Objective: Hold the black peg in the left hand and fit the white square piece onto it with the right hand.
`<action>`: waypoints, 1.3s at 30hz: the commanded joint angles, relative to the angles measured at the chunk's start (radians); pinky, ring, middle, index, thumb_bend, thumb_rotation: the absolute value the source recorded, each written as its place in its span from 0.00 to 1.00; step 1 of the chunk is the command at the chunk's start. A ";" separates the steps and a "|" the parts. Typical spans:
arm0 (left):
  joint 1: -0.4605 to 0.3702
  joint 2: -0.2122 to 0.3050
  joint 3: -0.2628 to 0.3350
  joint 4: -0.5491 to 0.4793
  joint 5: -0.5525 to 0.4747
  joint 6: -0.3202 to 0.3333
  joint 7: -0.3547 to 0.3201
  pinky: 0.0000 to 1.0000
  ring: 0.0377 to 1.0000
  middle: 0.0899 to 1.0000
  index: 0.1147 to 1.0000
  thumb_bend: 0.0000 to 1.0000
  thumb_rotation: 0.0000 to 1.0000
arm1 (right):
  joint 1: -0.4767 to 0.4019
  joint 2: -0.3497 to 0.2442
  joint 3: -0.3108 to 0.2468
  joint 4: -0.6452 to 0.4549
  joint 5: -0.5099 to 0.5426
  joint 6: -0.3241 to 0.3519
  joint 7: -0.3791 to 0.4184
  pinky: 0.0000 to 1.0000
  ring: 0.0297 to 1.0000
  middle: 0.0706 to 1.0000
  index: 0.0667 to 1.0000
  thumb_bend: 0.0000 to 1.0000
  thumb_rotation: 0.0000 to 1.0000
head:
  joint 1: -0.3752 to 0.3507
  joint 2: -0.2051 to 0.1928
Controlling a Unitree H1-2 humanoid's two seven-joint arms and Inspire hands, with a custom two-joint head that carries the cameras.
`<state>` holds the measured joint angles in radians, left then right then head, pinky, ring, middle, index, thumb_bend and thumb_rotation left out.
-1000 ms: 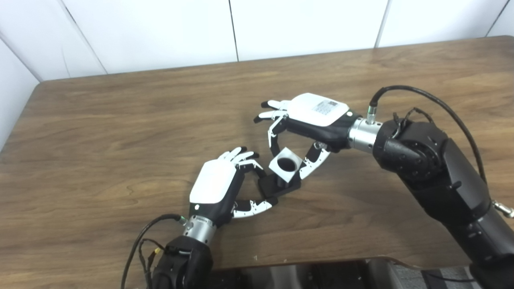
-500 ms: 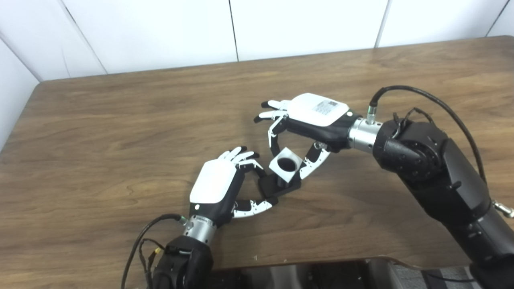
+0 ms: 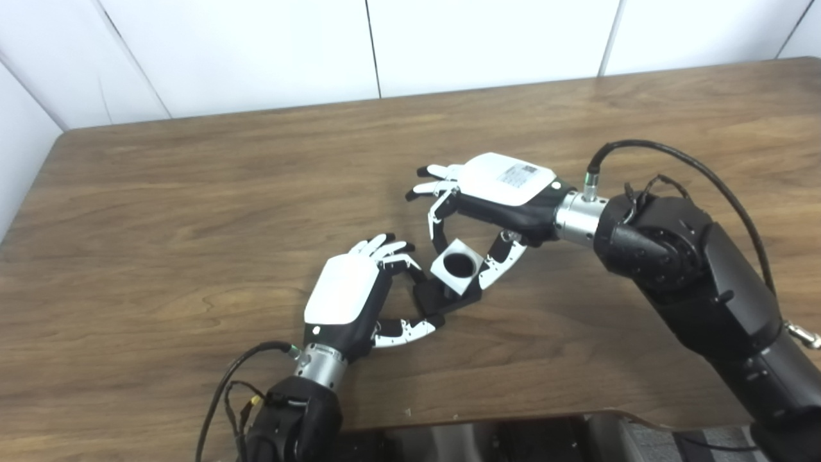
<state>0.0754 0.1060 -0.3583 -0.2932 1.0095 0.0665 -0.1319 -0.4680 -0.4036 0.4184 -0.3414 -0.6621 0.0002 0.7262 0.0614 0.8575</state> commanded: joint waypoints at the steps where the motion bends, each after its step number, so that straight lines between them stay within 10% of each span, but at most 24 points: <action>1: -0.025 -0.004 0.002 -0.034 0.004 -0.006 0.020 0.91 0.91 0.82 0.49 0.55 0.39 | -0.027 -0.006 -0.006 -0.002 0.001 -0.023 -0.016 0.96 1.00 0.91 0.45 0.52 0.14 | 0.001 0.000; 16: -0.025 -0.007 0.003 -0.038 -0.002 -0.006 0.018 0.92 0.92 0.82 0.48 0.55 0.37 | -0.029 -0.012 0.011 0.006 -0.009 -0.038 -0.010 0.95 1.00 0.91 0.46 0.52 0.15 | -0.002 0.003; 18: -0.024 -0.007 0.003 -0.038 0.000 -0.004 0.014 0.92 0.92 0.82 0.49 0.55 0.38 | -0.029 -0.012 0.011 0.004 -0.009 -0.033 -0.005 0.94 1.00 0.91 0.62 0.85 0.23 | -0.002 0.003; 20: -0.024 -0.005 0.002 -0.039 0.004 -0.001 0.008 0.93 0.93 0.83 0.49 0.55 0.39 | -0.028 -0.012 0.011 0.001 -0.009 -0.025 0.002 0.94 1.00 0.91 0.65 0.91 0.26 | -0.002 0.003; 39: -0.017 -0.007 0.002 -0.045 0.012 0.026 -0.015 0.92 0.90 0.79 0.55 0.63 0.58 | -0.027 -0.011 -0.005 -0.013 -0.004 0.000 0.023 0.94 1.00 0.91 0.66 0.96 0.30 | -0.002 0.000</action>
<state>0.0757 0.1046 -0.3580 -0.2968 1.0139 0.0950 -0.1595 -0.4680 -0.4067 0.4308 -0.3269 -0.6739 -0.0035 0.7559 0.0583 0.8575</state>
